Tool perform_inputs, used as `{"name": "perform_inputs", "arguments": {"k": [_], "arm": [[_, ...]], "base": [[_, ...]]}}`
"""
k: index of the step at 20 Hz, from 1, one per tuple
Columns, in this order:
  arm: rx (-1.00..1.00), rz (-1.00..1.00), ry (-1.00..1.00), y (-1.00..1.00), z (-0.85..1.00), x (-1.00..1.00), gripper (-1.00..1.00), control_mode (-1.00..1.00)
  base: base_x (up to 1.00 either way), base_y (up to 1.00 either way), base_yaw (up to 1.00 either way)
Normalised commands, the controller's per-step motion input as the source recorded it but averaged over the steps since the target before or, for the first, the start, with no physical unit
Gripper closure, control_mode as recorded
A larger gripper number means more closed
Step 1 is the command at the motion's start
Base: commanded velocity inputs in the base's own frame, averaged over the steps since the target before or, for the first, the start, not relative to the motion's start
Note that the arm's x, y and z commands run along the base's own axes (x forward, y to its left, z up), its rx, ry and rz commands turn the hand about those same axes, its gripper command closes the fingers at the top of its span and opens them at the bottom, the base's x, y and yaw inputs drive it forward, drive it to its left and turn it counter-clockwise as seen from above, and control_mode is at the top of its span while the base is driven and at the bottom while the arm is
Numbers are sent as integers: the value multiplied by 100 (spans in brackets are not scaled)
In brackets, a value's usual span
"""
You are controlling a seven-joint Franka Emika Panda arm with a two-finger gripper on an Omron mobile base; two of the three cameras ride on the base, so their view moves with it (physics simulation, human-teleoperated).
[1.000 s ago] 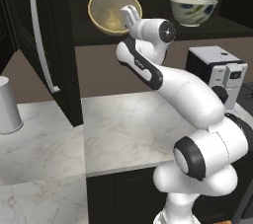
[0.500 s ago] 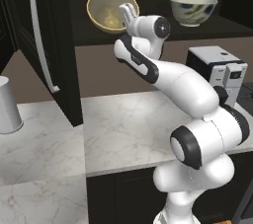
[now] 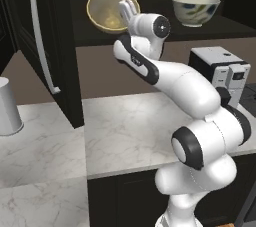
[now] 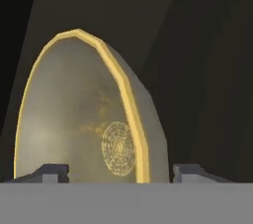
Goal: Open the cabinet. Pick the bowls from the counter and place them in the cabinet. Then close the cabinet.
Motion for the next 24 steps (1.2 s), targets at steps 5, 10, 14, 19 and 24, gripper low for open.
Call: {"name": "perform_inputs", "arguments": {"k": [5, 10, 14, 19, 24], "arm": [[-3, 0, -25, 25, 44, 0, -100, -100], [-3, 0, -29, 24, 53, 0, -100, -100], [-2, 0, -27, 9, 54, 0, -100, -100], [-1, 0, -22, 0, 58, 0, -100, -100], [1, 0, -10, -7, 26, -9, -100, -100]], "base": [[0, 0, 0], [0, 0, 0], [0, 0, 0], [0, 0, 0], [0, 0, 0]]}}
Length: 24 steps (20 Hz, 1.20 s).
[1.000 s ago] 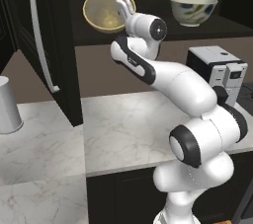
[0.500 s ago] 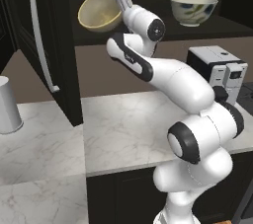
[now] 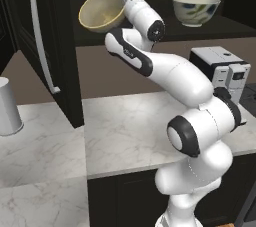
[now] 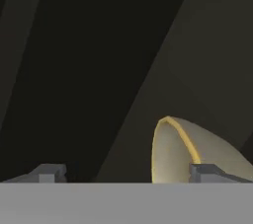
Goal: Open the cabinet. Pick the bowls from the counter and place them in the cabinet. Then close the cabinet.
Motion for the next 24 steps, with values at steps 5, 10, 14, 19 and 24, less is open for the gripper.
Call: {"name": "perform_inputs", "arguments": {"k": [5, 10, 14, 19, 24], "arm": [[4, -1, 7, -18, -11, 6, -100, -100], [0, 0, 17, 9, -100, 98, -100, -100], [-4, 0, 25, 33, -100, 100, -100, -100], [-6, 0, 15, 16, -57, 94, -100, -100], [0, 0, 3, -1, 0, 15, -100, -100]], "base": [[0, 0, 0], [0, 0, 0], [0, 0, 0], [0, 0, 0], [0, 0, 0]]}}
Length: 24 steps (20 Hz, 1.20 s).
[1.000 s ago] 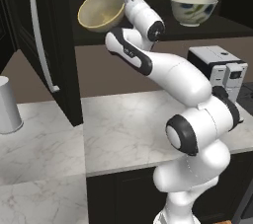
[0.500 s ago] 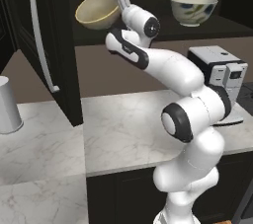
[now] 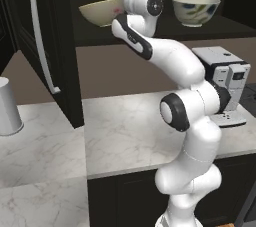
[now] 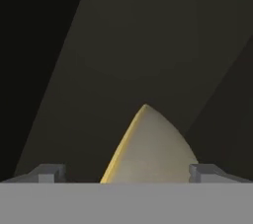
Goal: Open the cabinet. Pick the bowls from the counter and place them in the cabinet. Then close the cabinet.
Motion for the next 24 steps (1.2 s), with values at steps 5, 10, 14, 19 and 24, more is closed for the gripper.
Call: {"name": "perform_inputs", "arguments": {"k": [5, 10, 14, 19, 24], "arm": [[0, 0, -9, 7, 37, -73, -100, -100], [1, 0, -13, -1, 17, -100, -100, -100], [7, 0, -7, -12, 24, -100, -100, -100], [15, -11, 18, -24, 47, -100, -100, -100], [14, -16, 33, -23, 53, -100, -100, -100]], "base": [[0, 0, 0], [0, 0, 0], [0, 0, 0], [0, 0, 0], [0, 0, 0]]}}
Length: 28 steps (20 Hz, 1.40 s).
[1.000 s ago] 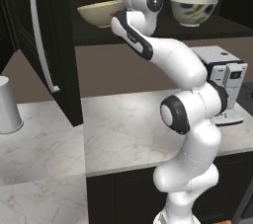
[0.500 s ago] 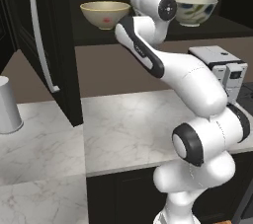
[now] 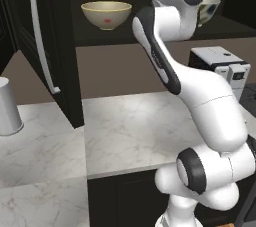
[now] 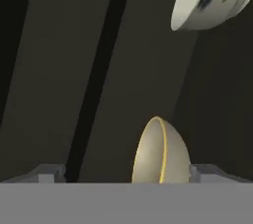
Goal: Open the cabinet. Pick the bowls from the counter and place them in the cabinet. Then close the cabinet.
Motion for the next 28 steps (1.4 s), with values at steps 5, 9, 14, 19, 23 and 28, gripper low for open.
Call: {"name": "perform_inputs", "arguments": {"k": [5, 9, 14, 19, 23, 28], "arm": [[9, -13, 35, -14, 17, -100, -100, -100], [6, -9, 13, -32, -12, -100, -100, -100], [9, -11, 0, -68, -35, -100, -100, -100], [7, -9, 1, -72, -40, -100, -100, -100], [0, -1, -12, -69, -62, -94, -100, -100], [7, 0, -9, -62, 0, -97, -100, -100]], "base": [[0, 0, 0], [0, 0, 0], [0, 0, 0], [0, 0, 0], [0, 0, 0], [0, 0, 0]]}}
